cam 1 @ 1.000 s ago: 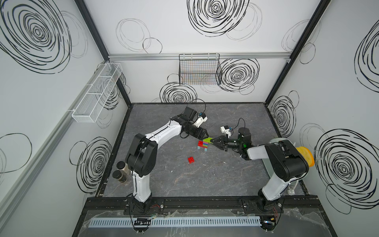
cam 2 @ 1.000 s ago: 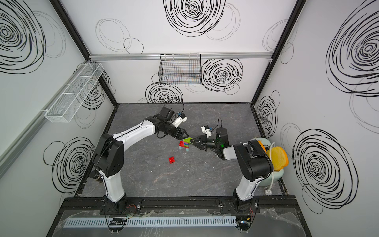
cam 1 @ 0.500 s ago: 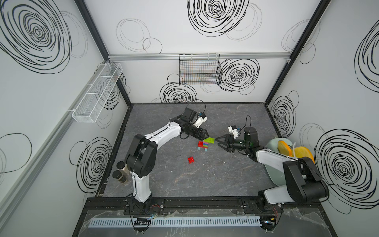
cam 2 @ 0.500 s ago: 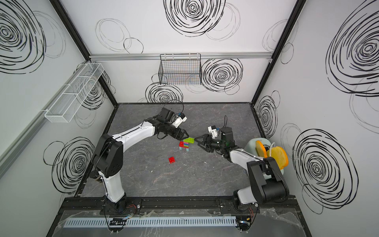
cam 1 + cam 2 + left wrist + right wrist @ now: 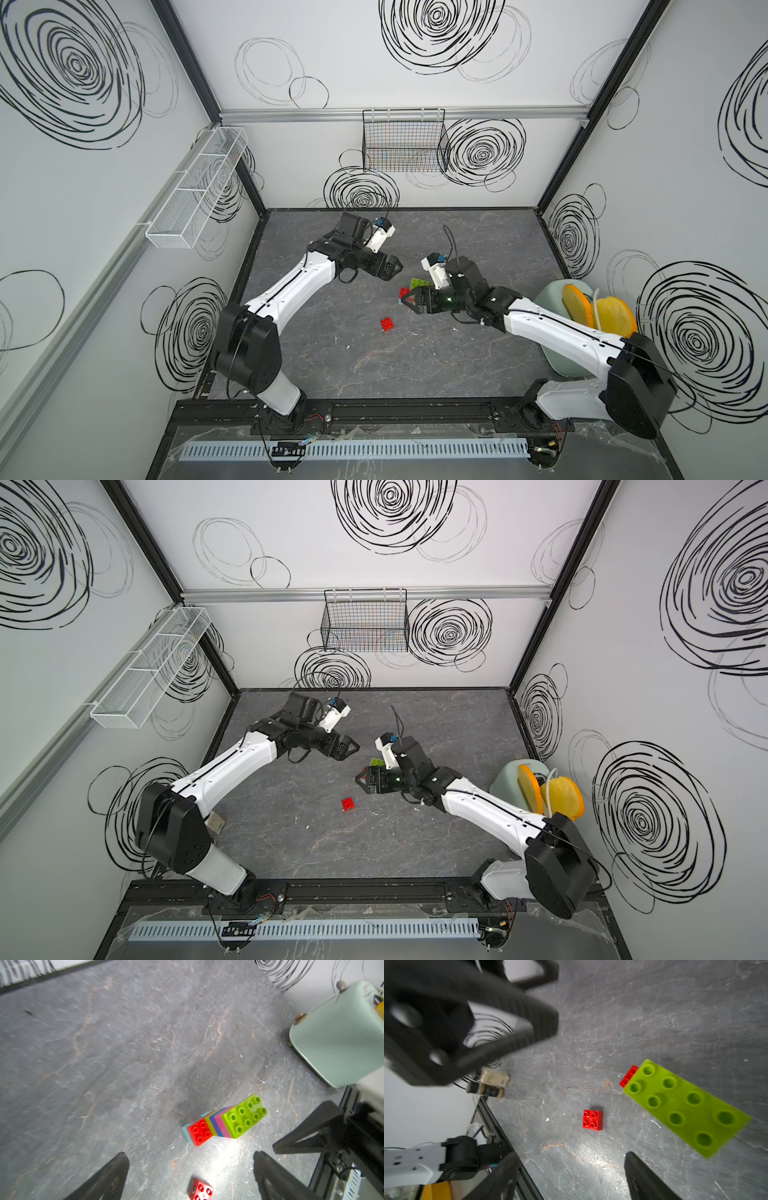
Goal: Assemble a giraffe with lego
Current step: Pick up the lego brick from the center of the board.
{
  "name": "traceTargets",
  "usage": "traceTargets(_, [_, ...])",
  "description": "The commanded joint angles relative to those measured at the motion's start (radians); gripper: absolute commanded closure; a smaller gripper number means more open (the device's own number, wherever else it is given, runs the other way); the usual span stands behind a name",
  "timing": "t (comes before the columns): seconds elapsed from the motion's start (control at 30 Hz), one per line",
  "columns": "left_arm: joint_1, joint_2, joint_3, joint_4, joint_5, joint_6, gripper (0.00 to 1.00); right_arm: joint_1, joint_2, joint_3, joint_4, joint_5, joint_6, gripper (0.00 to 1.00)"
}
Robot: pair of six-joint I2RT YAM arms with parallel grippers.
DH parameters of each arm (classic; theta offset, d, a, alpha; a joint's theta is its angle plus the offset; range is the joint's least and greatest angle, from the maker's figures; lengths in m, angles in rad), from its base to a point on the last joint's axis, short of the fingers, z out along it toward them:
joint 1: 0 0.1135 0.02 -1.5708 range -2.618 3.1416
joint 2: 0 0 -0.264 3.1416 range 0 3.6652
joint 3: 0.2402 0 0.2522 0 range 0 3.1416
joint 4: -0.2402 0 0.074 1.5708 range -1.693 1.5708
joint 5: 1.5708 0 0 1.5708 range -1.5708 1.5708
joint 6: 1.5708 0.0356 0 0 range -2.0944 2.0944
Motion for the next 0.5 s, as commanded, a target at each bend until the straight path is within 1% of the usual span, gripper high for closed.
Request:
traceTargets(0.0, [0.072,-0.077,-0.086,0.074,-0.016,0.022,0.02,0.080,0.104,0.084,-0.130,0.173,-0.096,0.22])
traceTargets(0.07, [0.111,-0.118,-0.127,0.100,-0.017,0.024,0.02,0.104,0.181,0.138,-0.162,0.188,-0.109,0.25])
traceTargets(0.23, [0.185,-0.232,-0.232,0.172,-0.048,0.022,0.02,0.140,0.309,0.213,-0.186,0.204,-0.118,0.28])
traceTargets(0.37, [0.261,-0.305,-0.315,0.234,-0.006,-0.020,0.02,0.148,0.414,0.302,-0.253,0.241,-0.134,0.32])
traceTargets(0.47, [0.324,-0.346,-0.355,0.271,0.012,-0.068,0.02,0.160,0.475,0.343,-0.263,0.250,-0.132,0.34])
